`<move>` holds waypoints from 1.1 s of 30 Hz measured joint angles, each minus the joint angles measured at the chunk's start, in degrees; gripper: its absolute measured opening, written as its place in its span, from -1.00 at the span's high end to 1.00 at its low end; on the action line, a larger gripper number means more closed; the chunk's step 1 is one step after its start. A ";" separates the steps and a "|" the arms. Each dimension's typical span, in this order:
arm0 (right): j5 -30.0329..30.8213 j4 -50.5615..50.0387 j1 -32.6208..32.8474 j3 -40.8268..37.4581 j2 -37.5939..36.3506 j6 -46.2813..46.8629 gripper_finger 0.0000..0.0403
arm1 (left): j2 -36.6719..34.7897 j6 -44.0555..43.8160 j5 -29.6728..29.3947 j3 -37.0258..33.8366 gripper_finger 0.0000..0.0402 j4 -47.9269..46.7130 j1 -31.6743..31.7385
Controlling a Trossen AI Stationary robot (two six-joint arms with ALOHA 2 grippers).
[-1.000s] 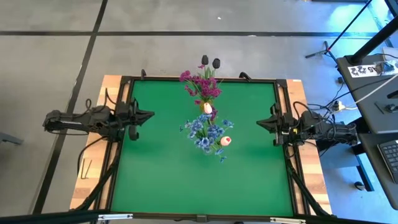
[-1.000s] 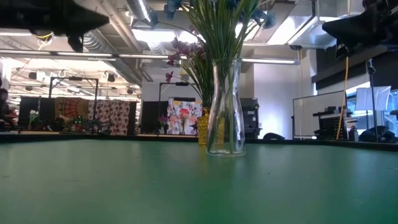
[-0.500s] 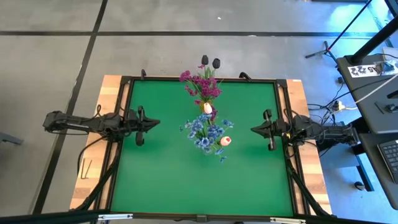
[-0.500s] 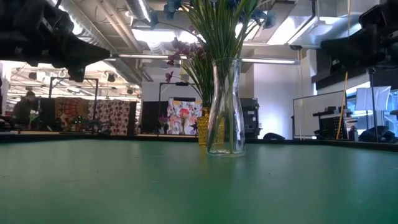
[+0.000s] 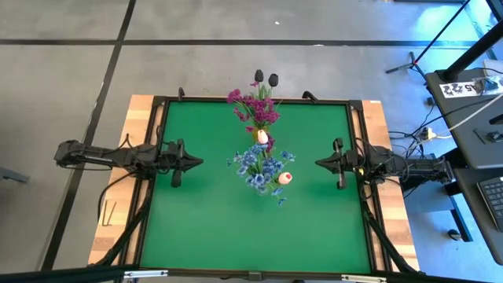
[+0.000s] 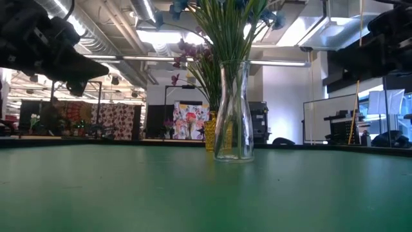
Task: Sort flowers into vase by color
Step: Return to Home Position
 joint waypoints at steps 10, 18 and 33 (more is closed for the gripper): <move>2.44 -0.32 0.00 0.02 0.02 0.15 0.94 | -0.02 -4.73 -2.39 0.00 1.00 -2.37 0.00; 2.47 -0.39 0.00 0.02 0.02 0.18 0.93 | -0.02 -4.40 -2.69 0.00 1.00 -2.32 0.00; 2.49 -0.47 0.00 0.04 0.02 0.18 0.93 | -0.02 -4.36 -2.76 0.02 1.00 -2.30 0.00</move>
